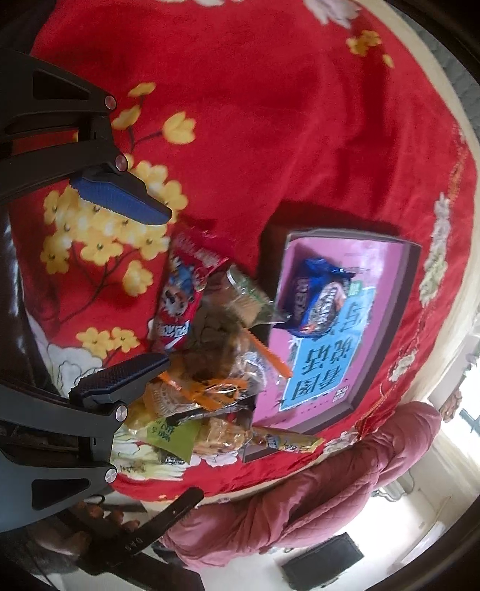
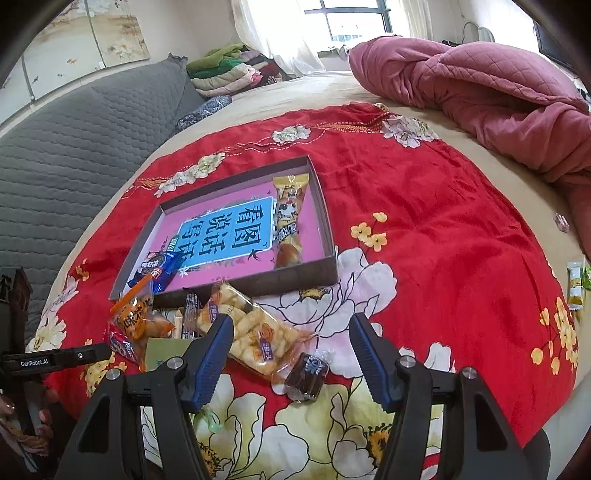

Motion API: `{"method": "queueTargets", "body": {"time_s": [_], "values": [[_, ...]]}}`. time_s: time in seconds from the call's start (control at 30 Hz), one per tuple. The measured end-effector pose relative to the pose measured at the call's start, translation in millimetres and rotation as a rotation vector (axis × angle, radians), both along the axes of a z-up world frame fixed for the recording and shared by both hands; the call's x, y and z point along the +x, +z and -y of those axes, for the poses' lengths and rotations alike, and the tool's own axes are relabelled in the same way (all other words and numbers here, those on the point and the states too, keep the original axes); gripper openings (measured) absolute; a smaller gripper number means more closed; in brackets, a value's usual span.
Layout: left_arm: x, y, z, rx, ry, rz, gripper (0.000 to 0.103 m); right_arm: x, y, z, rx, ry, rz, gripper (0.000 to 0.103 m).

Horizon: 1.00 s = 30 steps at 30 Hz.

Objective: Organize snacks
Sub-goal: 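Grasp the dark jelly cup with the right tool while the left tool grasps the red candy bag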

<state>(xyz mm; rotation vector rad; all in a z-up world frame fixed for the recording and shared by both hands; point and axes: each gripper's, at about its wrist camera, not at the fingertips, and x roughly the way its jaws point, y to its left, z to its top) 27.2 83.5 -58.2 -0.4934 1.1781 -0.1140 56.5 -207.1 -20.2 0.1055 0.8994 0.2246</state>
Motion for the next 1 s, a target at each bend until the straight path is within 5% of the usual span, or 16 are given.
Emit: {"method": "queueTargets", "body": {"time_s": [0.27,0.77,1.0], "values": [[3,-11,1,-0.093,0.063,-0.029,0.074,3,-8,2,-0.006,-0.006,-0.023,0.065],[22,-25,11,-0.053,0.138,-0.066,0.071,8,-38,3,-0.015,0.004,-0.129,0.065],[26,-28,12,-0.027,0.135,-0.066,0.067,7,-44,-2,-0.022,0.037,-0.151,0.051]]}}
